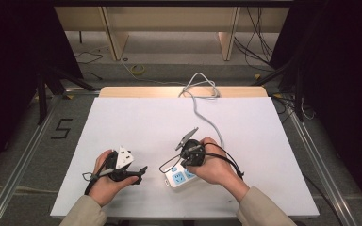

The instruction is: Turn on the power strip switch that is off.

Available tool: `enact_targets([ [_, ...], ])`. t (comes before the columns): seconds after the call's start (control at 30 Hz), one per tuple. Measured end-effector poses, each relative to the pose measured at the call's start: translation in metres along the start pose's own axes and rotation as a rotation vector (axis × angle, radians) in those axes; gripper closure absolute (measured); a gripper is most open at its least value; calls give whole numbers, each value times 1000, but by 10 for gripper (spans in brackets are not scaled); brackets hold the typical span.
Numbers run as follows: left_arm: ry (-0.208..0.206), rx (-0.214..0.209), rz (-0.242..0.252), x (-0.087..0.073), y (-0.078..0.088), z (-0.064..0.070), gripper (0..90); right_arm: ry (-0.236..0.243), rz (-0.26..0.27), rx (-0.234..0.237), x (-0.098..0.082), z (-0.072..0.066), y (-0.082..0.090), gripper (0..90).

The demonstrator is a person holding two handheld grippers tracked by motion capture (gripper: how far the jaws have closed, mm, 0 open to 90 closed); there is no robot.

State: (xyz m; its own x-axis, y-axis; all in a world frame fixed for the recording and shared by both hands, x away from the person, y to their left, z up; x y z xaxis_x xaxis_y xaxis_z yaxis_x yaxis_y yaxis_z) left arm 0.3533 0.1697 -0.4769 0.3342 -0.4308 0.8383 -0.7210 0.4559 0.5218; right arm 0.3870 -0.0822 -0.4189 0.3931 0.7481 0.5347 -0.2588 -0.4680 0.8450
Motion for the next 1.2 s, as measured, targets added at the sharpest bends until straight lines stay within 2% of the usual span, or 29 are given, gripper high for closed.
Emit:
enact_targets([
  [0.47,-3,-4,-1,0,0,0,184,8,-14,17,12,-4,-17,900],
  [1.2,-3,-4,1,0,-1,1,184,19,-42,26,23,-8,-30,900],
])
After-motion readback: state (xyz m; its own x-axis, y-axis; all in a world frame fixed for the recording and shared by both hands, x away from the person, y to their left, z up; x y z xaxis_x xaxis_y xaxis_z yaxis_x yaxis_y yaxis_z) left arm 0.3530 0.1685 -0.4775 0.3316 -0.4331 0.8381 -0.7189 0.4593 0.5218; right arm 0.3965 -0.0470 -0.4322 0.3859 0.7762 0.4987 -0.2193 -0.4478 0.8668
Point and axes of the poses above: each handheld gripper's, and its own axes: y roughly backward along the jaws, x roughly out of its top, z roughly to its right, the point moved 1 cm from there along -y, roughly forward along the jaws, and after that the axes turned 6 degrees about z, right-handed, at the moved point
